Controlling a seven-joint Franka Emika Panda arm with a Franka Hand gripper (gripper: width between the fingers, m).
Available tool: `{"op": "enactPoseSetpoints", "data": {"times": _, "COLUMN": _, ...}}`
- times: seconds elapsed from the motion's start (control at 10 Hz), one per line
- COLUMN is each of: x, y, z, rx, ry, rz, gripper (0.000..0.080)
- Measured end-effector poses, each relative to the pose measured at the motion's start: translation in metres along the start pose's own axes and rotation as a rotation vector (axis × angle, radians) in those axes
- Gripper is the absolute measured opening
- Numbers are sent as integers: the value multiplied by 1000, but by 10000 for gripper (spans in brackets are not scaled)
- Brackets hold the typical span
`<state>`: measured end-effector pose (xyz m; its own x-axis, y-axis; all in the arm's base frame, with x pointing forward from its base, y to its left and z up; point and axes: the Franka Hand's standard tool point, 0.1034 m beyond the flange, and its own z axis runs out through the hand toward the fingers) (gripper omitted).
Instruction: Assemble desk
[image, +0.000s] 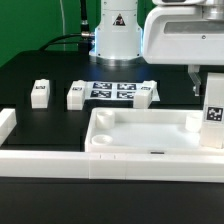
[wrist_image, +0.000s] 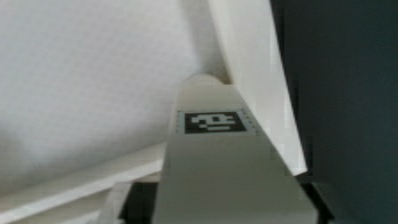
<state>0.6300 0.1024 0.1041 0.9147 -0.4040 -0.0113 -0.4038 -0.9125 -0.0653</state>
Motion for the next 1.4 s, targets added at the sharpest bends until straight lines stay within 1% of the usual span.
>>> {"op": "enactPoseSetpoints", "data": {"times": 0.3, "x": -1, "y": 0, "z": 0, "rx": 1, "ry": -6, "rz": 206, "gripper": 290}}
{"op": "enactPoseSetpoints", "data": {"times": 0.5, "x": -1, "y": 0, "z": 0, "rx": 4, "ry": -7, "rz": 258, "gripper": 290}}
{"op": "enactPoseSetpoints", "data": {"times": 0.6, "x": -1, "y": 0, "z": 0, "rx": 5, "ry": -7, "rz": 232, "gripper": 376}}
{"op": "enactPoseSetpoints", "data": {"times": 0.7, "x": -1, "y": -1, "z": 0, "rx": 5, "ry": -7, "rz": 212, "gripper": 517}}
{"op": "enactPoseSetpoints", "data": {"times": 0.8, "x": -3, "y": -4, "z": 0, "rx": 6, "ry": -8, "rz": 207, "gripper": 611}}
{"op": "enactPoseSetpoints", "data": {"times": 0.9, "x": -4, "y": -5, "z": 0, "rx": 5, "ry": -7, "rz": 100, "gripper": 611}}
{"op": "enactPoseSetpoints", "data": {"times": 1.0, "x": -4, "y": -5, "z": 0, "rx": 4, "ry": -6, "rz": -10, "gripper": 641}}
{"op": "enactPoseSetpoints", "data": {"times": 1.1, "x": -5, "y": -7, "z": 0, "rx": -5, "ry": 0, "rz": -112, "gripper": 641}}
{"op": "enactPoseSetpoints", "data": {"times": 1.4, "x": -4, "y": -8, "z": -1, "rx": -11, "ry": 3, "rz": -441, "gripper": 649}}
